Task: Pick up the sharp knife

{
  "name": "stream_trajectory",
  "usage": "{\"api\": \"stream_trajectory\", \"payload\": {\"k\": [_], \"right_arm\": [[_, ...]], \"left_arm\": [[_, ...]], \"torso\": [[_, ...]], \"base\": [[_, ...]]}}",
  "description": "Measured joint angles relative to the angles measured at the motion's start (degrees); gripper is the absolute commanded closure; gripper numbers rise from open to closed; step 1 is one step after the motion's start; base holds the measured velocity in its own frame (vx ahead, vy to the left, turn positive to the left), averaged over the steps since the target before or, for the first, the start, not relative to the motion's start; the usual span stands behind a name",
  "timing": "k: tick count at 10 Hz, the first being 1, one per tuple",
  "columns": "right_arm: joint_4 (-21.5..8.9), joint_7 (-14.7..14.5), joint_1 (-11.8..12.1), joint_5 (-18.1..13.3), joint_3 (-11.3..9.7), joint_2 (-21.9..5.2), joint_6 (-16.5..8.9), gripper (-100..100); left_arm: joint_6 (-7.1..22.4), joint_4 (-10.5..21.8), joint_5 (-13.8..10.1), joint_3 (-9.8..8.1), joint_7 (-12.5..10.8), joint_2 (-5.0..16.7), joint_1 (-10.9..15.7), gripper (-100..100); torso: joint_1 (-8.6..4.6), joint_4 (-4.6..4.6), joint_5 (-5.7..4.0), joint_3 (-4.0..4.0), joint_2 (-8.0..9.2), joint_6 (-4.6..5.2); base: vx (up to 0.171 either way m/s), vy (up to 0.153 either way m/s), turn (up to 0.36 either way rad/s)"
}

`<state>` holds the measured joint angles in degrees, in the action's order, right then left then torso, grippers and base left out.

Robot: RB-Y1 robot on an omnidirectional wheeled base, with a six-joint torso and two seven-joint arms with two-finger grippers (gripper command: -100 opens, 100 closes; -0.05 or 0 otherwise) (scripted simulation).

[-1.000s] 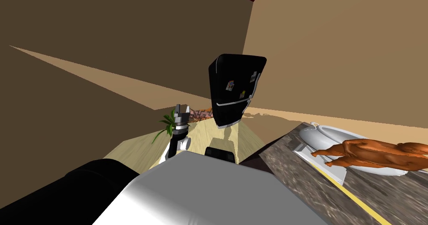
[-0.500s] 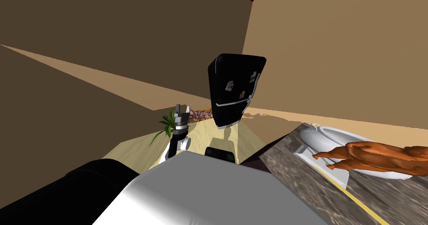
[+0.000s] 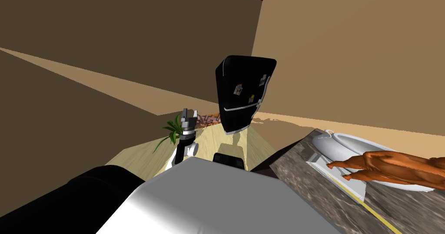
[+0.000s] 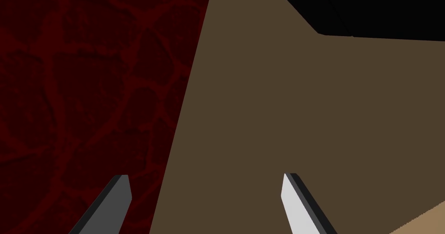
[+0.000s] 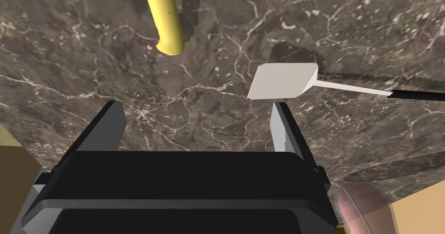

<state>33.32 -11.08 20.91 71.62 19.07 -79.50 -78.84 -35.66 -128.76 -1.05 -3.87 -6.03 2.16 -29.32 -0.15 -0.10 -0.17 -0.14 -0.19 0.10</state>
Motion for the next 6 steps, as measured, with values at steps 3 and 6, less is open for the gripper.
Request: {"api": "stream_trajectory", "payload": {"k": [3, 6], "right_arm": [[4.0, 2.2, 4.3, 2.3, 3.1, 1.3, -2.3, -100], [4.1, 2.9, 4.2, 4.8, 4.8, 3.0, -6.2, -100]], "left_arm": [[0.0, 0.0, 0.0, 0.0, 0.0, 0.0, 0.0, 0], [0.0, 0.0, 0.0, 0.0, 0.0, 0.0, 0.0, 0]], "torso": [[0.03, 0.02, 0.01, 0.05, 0.07, 0.01], [-0.01, 0.0, 0.0, -0.01, -0.01, -0.01]], "base": [[0.021, -0.01, -0.009], [0.043, -0.021, -0.008]]}}
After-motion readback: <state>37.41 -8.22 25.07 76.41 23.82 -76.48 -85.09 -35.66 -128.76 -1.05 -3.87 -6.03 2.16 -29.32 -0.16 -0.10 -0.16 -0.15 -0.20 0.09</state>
